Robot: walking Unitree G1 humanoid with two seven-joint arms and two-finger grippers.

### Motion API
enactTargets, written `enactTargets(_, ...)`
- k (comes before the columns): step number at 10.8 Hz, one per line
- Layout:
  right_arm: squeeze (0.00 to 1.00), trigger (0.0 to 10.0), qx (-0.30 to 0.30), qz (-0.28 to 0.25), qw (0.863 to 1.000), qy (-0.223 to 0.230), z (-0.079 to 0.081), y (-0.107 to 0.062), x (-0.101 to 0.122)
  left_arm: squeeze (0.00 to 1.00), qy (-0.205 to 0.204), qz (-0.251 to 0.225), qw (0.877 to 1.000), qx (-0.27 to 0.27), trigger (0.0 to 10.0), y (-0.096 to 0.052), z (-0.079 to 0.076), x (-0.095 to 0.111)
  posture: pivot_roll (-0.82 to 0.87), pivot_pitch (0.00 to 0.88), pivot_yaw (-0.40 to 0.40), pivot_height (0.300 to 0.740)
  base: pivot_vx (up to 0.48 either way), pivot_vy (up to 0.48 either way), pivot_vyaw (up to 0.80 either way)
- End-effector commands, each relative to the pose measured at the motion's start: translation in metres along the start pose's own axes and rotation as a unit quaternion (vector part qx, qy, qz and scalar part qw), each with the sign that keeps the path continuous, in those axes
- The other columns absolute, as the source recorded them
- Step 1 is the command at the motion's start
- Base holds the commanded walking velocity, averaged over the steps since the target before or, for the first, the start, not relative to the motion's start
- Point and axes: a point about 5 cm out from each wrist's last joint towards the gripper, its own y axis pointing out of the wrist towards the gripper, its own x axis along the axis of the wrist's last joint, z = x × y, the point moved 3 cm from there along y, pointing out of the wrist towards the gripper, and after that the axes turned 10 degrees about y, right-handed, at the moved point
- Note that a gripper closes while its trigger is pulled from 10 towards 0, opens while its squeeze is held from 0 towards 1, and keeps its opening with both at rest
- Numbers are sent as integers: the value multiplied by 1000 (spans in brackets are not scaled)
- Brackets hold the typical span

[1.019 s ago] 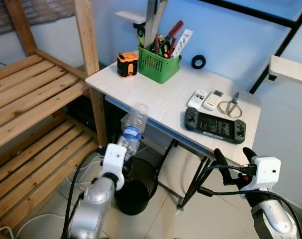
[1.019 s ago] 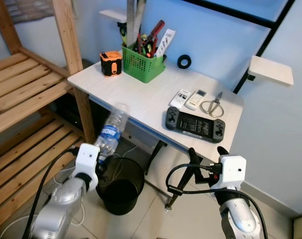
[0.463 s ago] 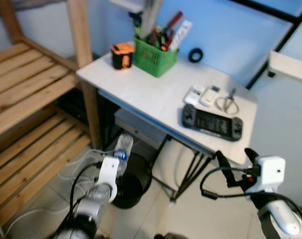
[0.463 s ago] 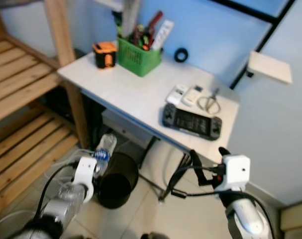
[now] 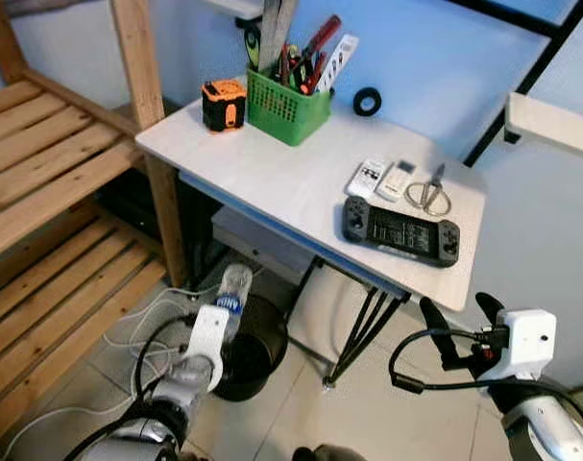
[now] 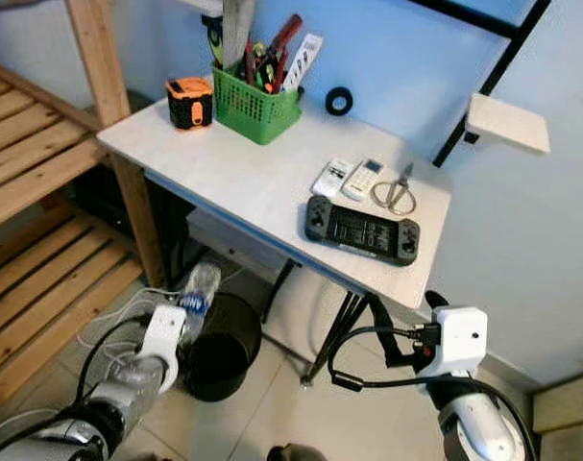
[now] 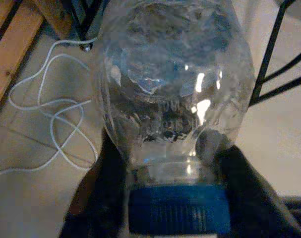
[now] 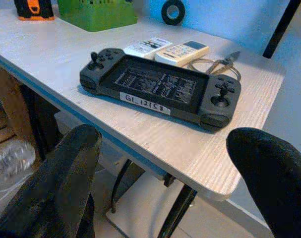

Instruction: Clean up the room

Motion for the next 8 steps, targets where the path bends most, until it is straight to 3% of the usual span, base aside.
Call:
enactTargets(1,0,10000,-10,2,1000,-2,-4,-3,2,1000,10,-11,1000,8,10000,1,1,8,-172,100,-128,740,0,0,0)
enactTargets(3,0,10000,-17,7,1000,-1,-6,-8,-1,1000,54,-9,998,38,10000,0,16,6,-178,104,-125,740,0,0,0)
enactTargets(5,0,10000,-17,5,1000,0,-3,-6,-1,1000,58,-24,997,51,10000,-1,26,12,-172,95,-114,740,0,0,0)
enactTargets(6,0,10000,-19,-4,1000,5,-2,-3,0,0,74,-73,993,48,10000,-2,28,29,-145,82,-88,740,0,0,0)
enactTargets(7,0,10000,-20,-11,1000,10,1,1,-1,0,73,-106,991,38,10000,-4,25,36,-123,70,-68,740,0,0,0)
enactTargets(8,0,10000,-23,-20,999,21,6,7,-4,0,53,-178,982,25,10000,-11,22,54,-94,54,-41,740,0,0,0)
